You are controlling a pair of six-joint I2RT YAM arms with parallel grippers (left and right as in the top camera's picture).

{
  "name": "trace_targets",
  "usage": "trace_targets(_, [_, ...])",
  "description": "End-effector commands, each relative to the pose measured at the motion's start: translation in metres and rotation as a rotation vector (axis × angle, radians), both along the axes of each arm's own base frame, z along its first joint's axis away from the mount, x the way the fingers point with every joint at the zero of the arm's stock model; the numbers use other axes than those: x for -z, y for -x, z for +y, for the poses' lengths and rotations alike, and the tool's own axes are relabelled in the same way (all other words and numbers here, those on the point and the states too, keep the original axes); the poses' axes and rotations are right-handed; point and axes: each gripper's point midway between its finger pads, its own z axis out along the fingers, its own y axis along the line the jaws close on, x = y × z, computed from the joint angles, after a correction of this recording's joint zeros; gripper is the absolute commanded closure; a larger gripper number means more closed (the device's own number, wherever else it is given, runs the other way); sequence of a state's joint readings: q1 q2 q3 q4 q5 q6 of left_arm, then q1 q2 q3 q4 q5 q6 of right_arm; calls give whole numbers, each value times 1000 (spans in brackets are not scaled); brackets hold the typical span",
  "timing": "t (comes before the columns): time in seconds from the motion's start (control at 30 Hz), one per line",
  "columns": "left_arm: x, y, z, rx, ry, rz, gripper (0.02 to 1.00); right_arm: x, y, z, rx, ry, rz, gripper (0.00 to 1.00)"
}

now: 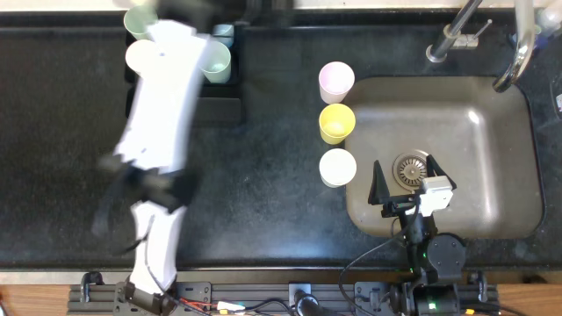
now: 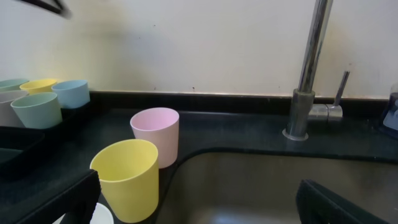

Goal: Store Cups

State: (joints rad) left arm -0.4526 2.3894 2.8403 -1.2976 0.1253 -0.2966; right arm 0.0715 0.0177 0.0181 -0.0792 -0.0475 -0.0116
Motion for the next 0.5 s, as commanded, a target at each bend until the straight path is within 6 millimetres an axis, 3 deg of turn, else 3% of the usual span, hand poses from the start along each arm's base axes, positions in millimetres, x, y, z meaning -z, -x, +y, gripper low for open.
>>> trace_targets(0.03, [33,11,-43,-132,11,69,18,4,0,0,0,4,2,3])
trace_targets(0.1, [50,17,-53,-135,-8,106,18,4,0,0,0,4,2,5])
trace_targets(0.27, [68,19,-58,-195,2,156,20,4,0,0,0,4,2,5])
trace_targets(0.5, [105,30,-38,-310,-48,308,18,4,0,0,1,4,2,3])
